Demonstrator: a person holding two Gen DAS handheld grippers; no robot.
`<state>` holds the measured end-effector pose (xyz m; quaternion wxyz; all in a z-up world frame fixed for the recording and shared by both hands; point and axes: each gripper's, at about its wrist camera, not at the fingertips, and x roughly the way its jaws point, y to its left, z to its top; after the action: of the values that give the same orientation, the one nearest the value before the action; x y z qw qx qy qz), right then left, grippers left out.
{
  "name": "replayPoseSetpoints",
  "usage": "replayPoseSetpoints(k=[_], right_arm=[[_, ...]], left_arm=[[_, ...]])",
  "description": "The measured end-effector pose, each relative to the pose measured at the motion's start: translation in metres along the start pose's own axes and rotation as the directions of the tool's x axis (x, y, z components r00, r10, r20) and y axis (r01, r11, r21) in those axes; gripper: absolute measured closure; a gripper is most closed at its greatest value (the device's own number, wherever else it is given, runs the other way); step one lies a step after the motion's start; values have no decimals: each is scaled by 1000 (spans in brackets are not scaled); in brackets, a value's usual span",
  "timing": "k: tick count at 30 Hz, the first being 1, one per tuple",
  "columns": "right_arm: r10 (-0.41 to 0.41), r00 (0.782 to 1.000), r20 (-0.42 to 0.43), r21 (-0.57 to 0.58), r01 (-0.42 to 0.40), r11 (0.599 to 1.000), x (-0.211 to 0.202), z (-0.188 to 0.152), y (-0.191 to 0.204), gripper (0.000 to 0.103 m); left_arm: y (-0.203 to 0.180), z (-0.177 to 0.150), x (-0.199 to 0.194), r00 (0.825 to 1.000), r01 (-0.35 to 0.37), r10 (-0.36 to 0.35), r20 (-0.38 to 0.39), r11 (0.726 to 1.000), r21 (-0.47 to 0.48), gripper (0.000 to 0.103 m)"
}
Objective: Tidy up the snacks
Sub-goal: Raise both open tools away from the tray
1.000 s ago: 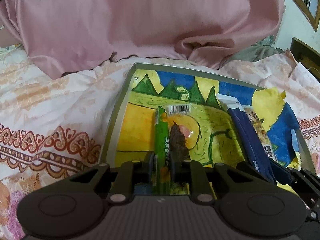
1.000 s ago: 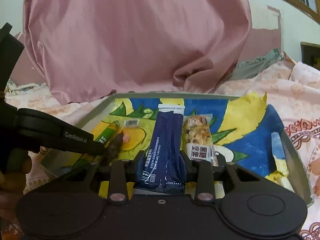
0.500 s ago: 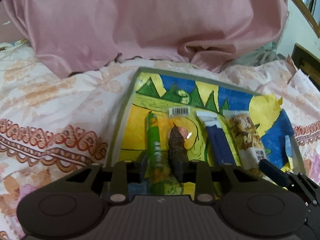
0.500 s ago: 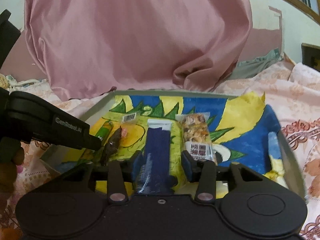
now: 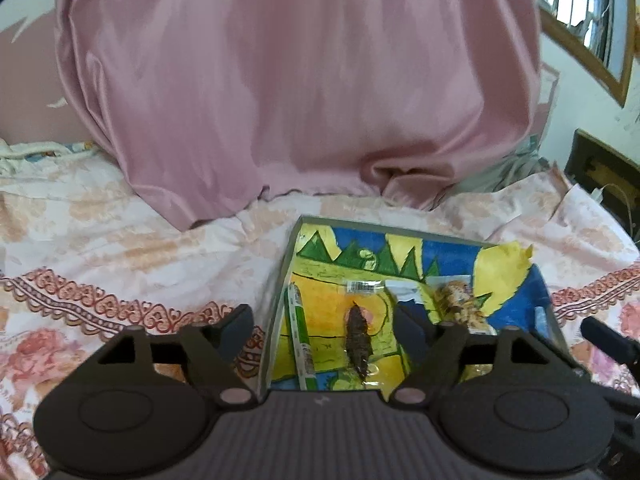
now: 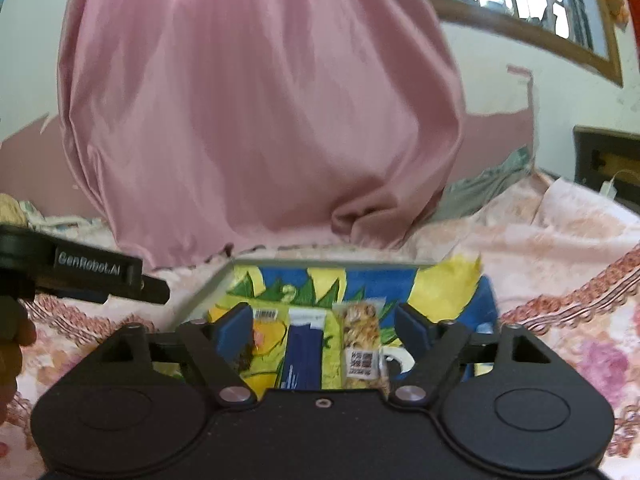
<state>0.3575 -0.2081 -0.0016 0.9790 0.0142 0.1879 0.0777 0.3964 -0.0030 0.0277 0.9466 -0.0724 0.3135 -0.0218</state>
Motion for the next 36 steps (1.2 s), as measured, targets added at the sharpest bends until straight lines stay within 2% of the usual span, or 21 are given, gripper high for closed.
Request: replayPoseSetpoints(k=[6, 12, 24, 36], right_arm=[[-19, 998, 61, 50, 16, 999, -49, 16, -10, 10], [-20, 994, 107, 113, 8, 994, -100, 20, -21, 6], [-18, 993, 117, 90, 8, 996, -189, -5, -22, 2], [-17, 996, 93, 64, 11, 998, -253, -43, -10, 1]], left_arm=[[-5, -9, -46, 998, 2, -3, 64, 1000, 14, 11], [-12, -26, -94, 993, 0, -4, 120, 999, 33, 5], [-27, -74, -168, 983, -9, -8, 182, 996, 93, 1], [-29, -123, -217, 983, -9, -11, 182, 994, 111, 1]])
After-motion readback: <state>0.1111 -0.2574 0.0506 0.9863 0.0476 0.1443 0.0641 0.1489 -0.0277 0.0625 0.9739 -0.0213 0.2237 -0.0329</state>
